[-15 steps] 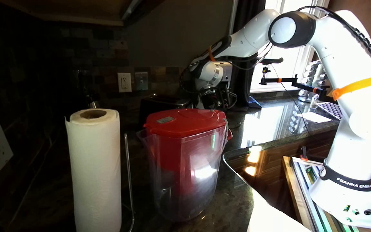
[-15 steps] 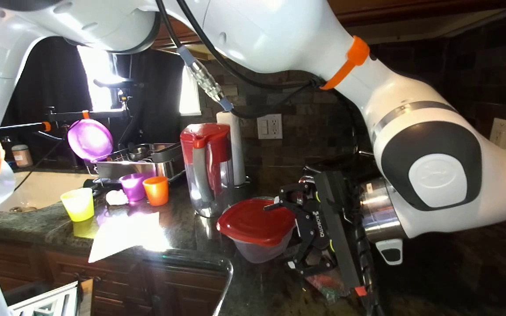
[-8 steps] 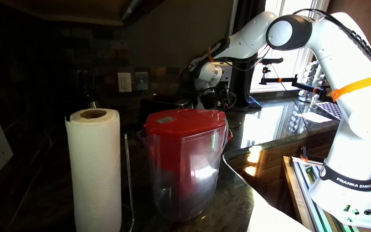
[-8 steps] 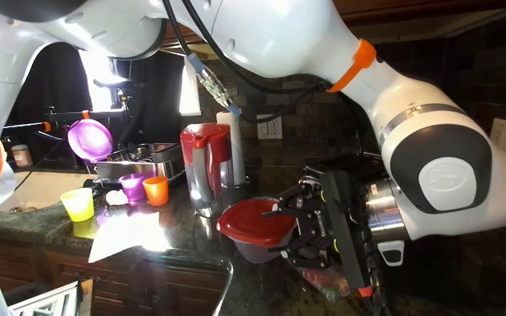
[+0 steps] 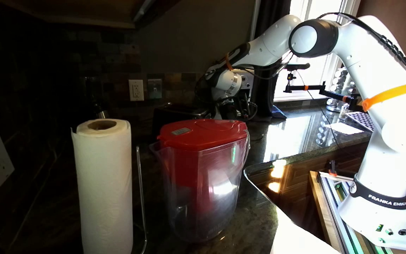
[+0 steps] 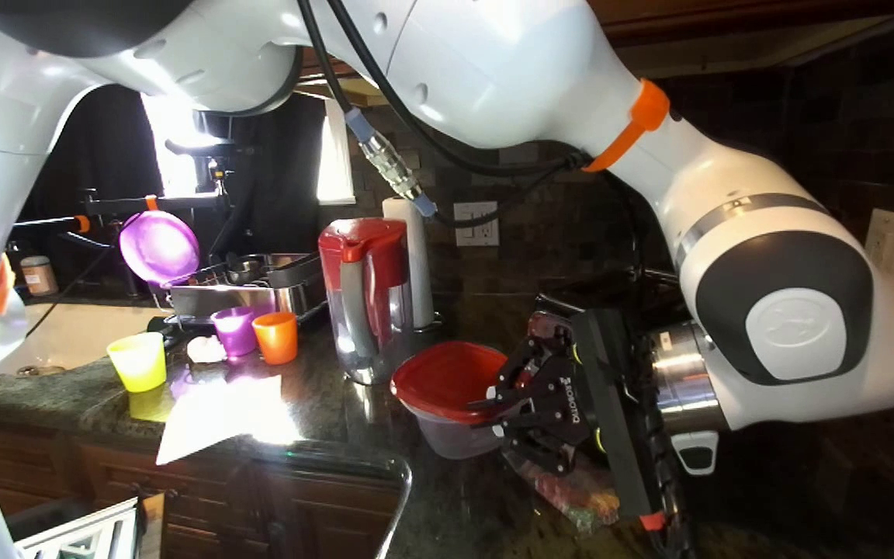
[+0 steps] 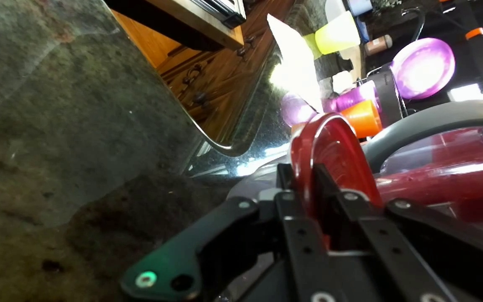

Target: Remove the red lid from the clear bowl.

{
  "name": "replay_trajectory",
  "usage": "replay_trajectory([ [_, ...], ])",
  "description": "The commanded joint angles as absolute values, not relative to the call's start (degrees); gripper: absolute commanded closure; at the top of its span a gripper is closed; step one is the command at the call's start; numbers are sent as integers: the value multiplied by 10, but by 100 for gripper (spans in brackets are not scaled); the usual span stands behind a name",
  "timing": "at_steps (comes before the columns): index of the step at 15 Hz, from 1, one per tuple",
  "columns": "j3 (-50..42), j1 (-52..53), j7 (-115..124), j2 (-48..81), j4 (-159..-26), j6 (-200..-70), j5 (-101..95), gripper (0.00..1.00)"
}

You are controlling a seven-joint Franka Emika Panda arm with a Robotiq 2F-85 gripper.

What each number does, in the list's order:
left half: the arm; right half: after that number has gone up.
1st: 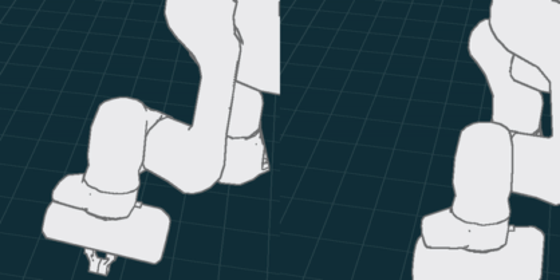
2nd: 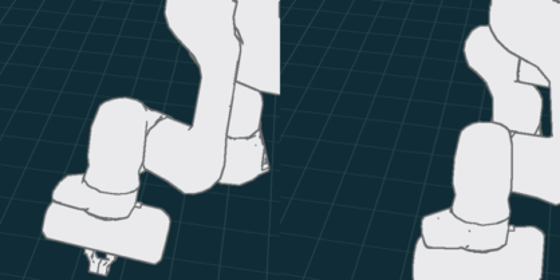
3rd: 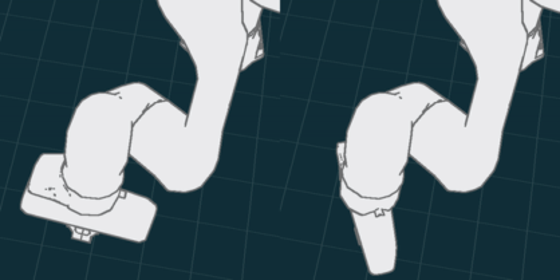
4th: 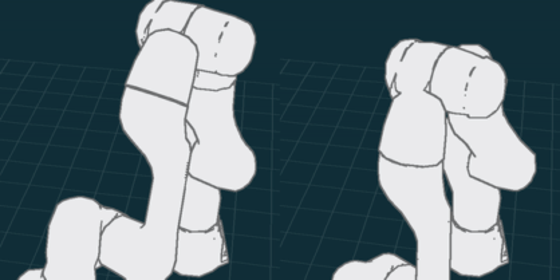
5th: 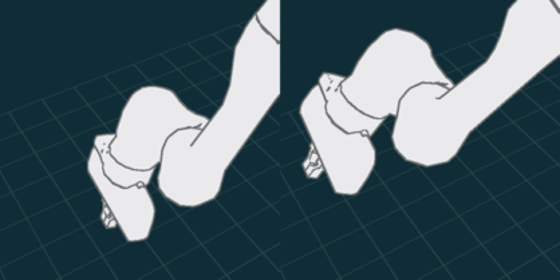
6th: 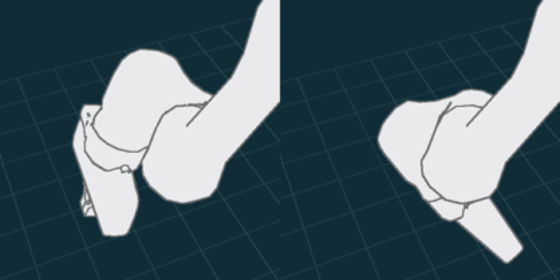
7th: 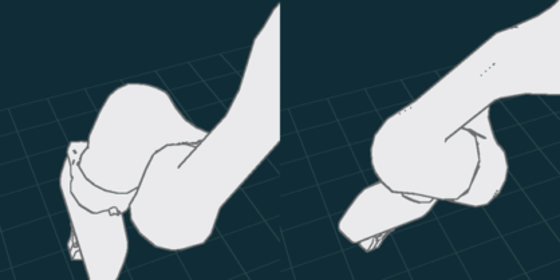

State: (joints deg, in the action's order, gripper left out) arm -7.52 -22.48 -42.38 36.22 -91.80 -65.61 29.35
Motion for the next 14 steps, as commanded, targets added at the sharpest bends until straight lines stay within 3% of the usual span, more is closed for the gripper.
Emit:
replay_trajectory([
  [1, -68, -235, -416, 377, -895, -637, 293, 96],
  [14, -55, -244, -465, 361, -882, -532, 305, 97],
])
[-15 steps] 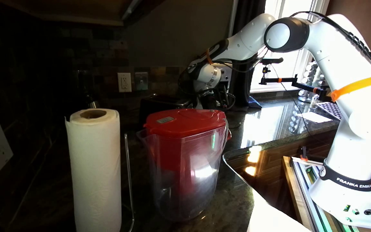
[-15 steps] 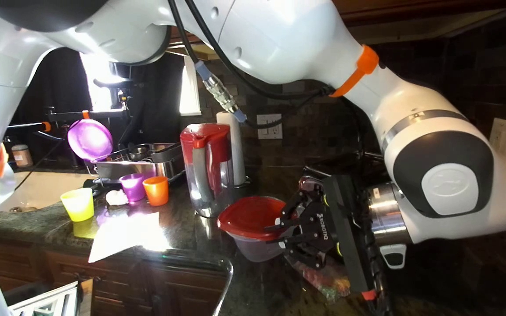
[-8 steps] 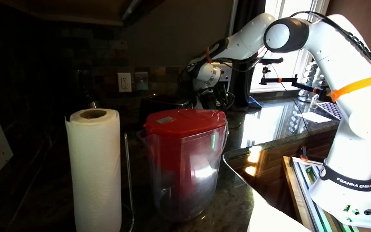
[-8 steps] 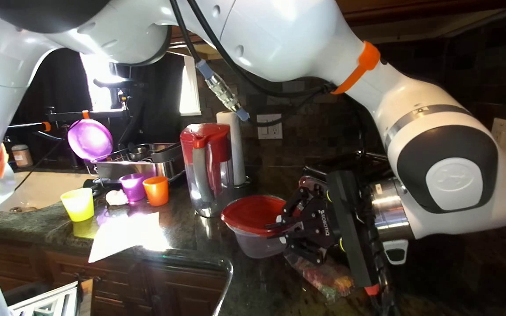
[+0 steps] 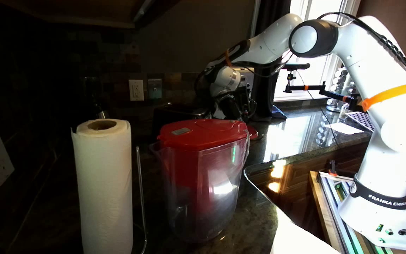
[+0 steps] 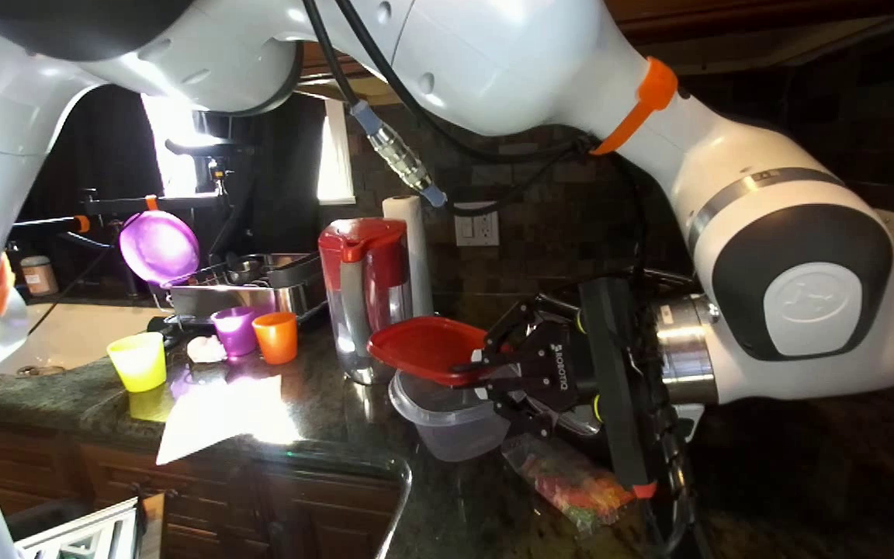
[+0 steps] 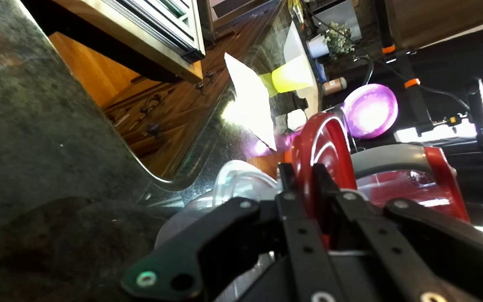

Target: Remove the red lid from the clear bowl.

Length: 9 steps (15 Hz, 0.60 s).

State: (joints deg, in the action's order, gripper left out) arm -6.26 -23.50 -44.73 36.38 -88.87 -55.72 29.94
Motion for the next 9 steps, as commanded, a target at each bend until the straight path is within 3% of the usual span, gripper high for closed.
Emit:
replay_trajectory([
  [1, -56, -242, -471, 354, -886, -529, 300, 97],
  [9, -68, -230, -493, 297, -898, -540, 226, 97],
])
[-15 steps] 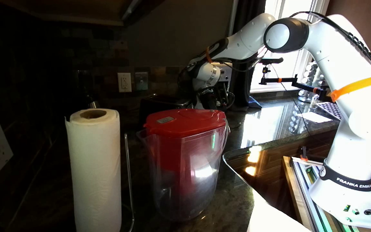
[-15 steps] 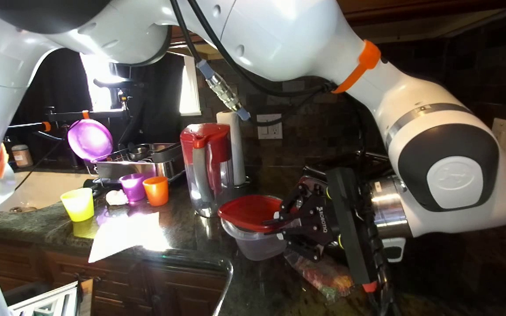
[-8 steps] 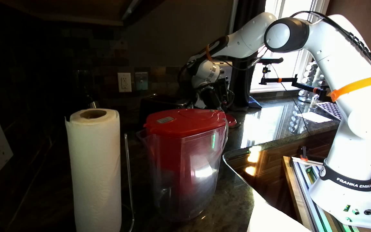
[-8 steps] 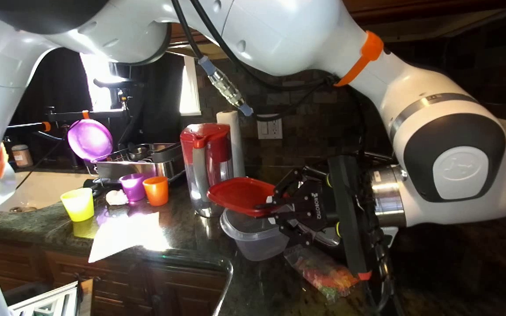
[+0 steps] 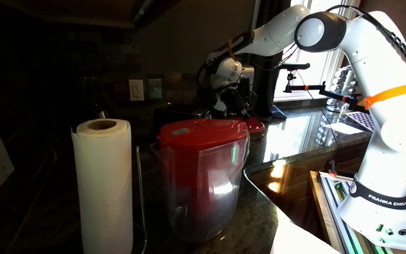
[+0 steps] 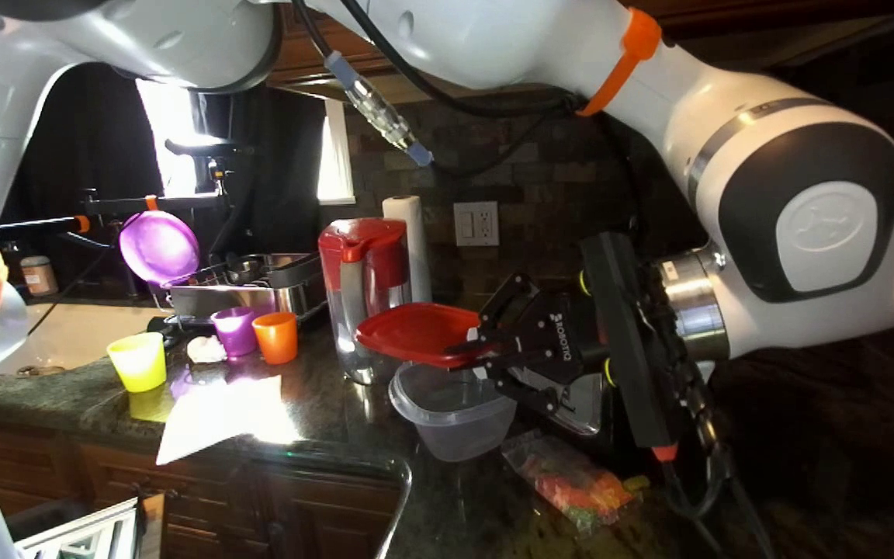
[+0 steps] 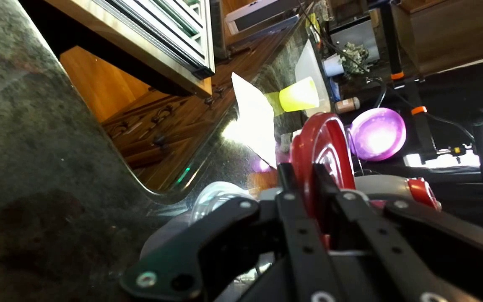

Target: Remove the red lid from the clear bowl.

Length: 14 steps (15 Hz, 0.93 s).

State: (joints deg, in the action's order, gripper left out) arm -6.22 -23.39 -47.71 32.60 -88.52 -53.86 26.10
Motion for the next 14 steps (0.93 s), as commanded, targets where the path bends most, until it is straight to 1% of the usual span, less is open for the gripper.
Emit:
replay_trajectory([
  [1, -69, -230, -494, 292, -896, -537, 213, 97],
  [8, -75, -227, -509, 271, -871, -547, 78, 97],
  [14, -73, -225, -539, 284, -843, -578, -51, 97],
])
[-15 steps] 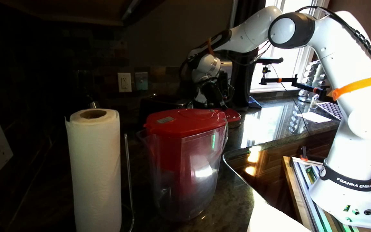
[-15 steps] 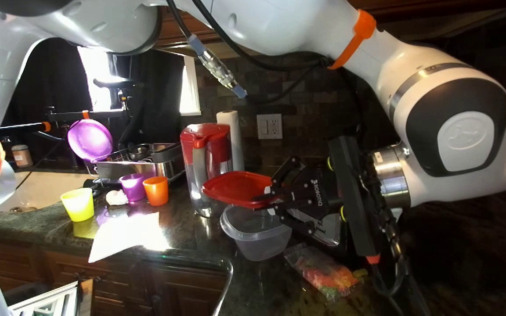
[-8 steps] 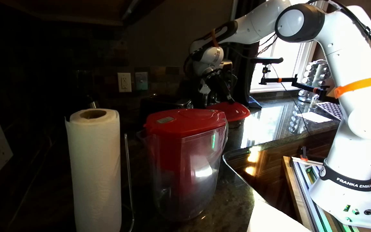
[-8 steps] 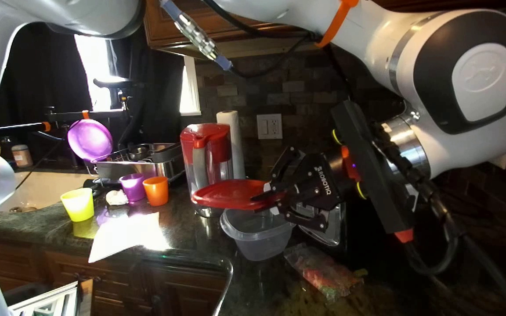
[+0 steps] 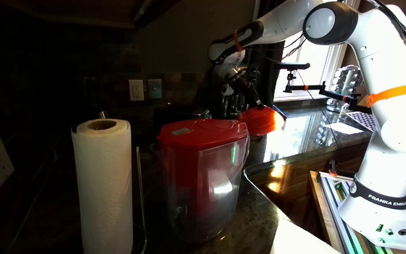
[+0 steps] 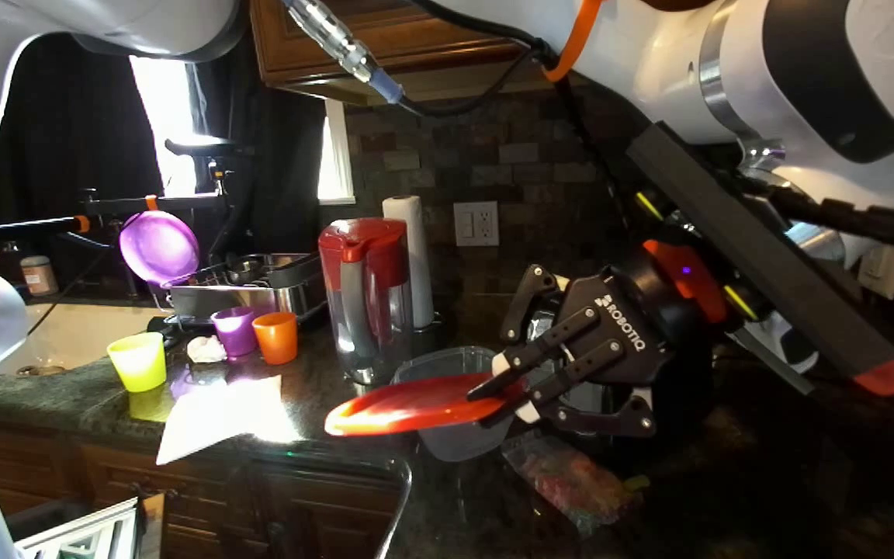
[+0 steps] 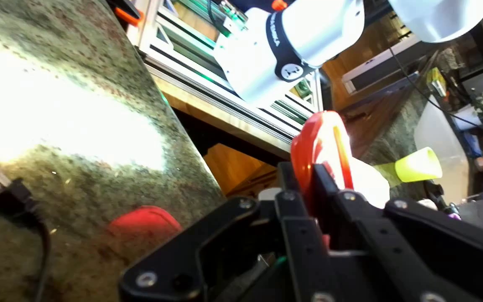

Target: Remove the red lid from the clear bowl.

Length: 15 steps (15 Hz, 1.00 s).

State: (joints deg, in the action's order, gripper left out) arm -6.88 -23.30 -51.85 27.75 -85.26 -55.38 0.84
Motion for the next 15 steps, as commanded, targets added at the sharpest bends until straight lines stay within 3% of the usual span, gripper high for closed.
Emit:
replay_trajectory([
  [1, -73, -225, -539, 287, -842, -587, -68, 97],
  [15, -71, -212, -498, 316, -883, -764, -122, 97],
])
